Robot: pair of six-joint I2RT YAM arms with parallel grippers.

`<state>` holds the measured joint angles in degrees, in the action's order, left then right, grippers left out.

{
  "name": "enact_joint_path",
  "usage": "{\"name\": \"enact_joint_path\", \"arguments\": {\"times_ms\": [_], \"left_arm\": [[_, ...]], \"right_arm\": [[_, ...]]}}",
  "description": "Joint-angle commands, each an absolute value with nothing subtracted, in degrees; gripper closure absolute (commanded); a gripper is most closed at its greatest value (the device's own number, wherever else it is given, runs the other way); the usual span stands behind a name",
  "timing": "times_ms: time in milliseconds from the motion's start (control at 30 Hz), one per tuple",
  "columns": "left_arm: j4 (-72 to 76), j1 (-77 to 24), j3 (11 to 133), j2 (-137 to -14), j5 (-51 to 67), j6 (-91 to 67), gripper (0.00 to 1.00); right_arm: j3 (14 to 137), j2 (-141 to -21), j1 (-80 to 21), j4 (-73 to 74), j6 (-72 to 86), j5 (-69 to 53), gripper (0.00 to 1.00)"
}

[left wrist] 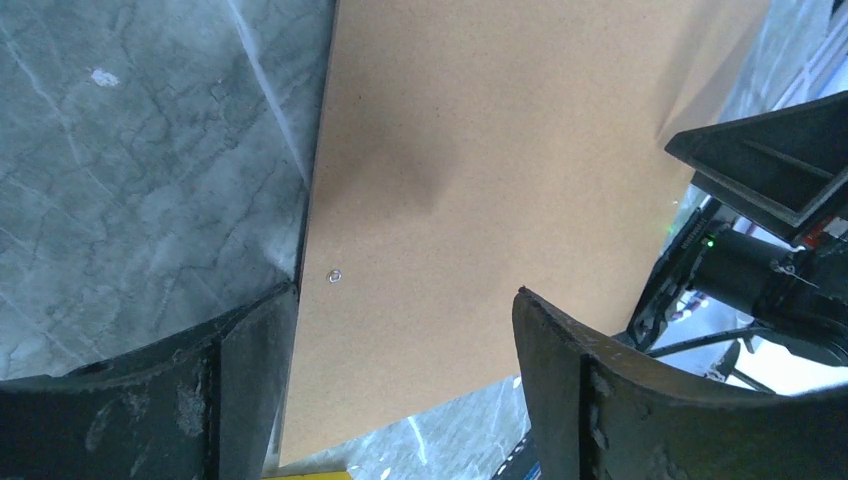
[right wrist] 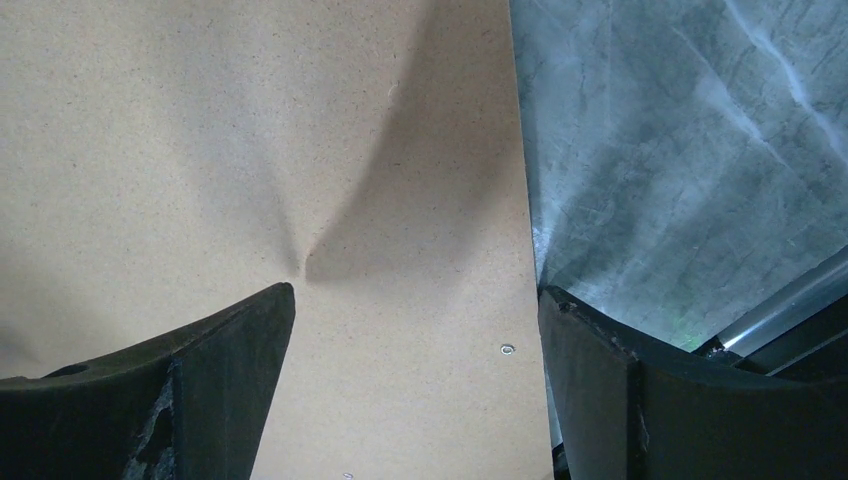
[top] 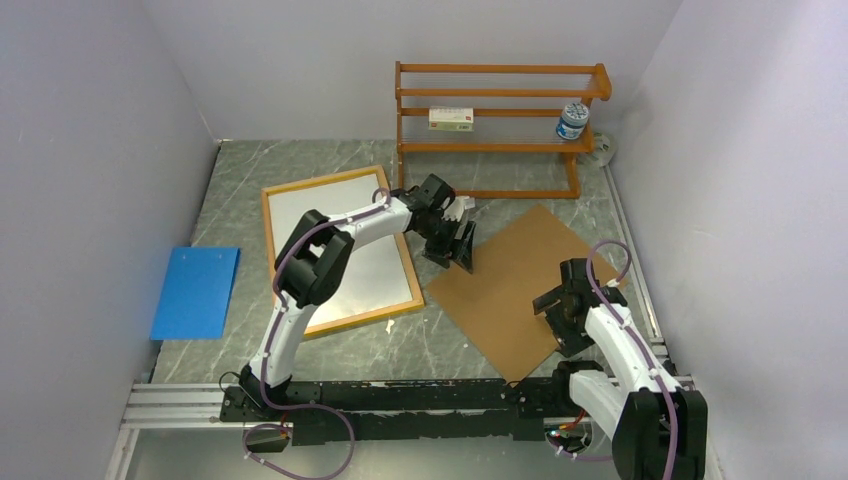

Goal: Put the photo into the frame
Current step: Move the photo frame item to the center of the board.

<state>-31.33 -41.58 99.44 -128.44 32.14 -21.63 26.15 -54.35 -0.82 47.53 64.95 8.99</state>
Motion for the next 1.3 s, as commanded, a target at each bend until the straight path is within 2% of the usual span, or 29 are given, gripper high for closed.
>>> {"name": "enact_joint_path", "arguments": {"times_ms": [0, 233, 633, 1067, 1267], "left_arm": [[-32.34, -43.39, 101.25, -128.03, 45.47, -21.47, 0.19], [-32.04, -43.84, 102.2, -124.32, 46.72, -21.83, 0.21], [-36.74, -43.7, 99.88, -118.44, 35.51, -23.65, 0.21], [-39.57, -37.77, 89.38, -111.14, 24.62, -22.89, 0.2], [-42.7, -33.69, 88.65, -110.57, 21.37, -20.7, 0.17]], "right_arm": [[24.87, -52.85, -0.88, 42.98, 66.92, 5.12, 0.07], [26.62, -52.09, -0.92, 44.33, 65.77, 5.54, 0.08], [24.05, -52.19, -1.63, 39.7, 66.07, -2.3, 0.13], [24.78, -57.4, -13.4, 33.6, 73.62, -3.21, 0.14], [25.16, -59.72, -14.76, 32.63, 74.56, -2.33, 0.14]]}}
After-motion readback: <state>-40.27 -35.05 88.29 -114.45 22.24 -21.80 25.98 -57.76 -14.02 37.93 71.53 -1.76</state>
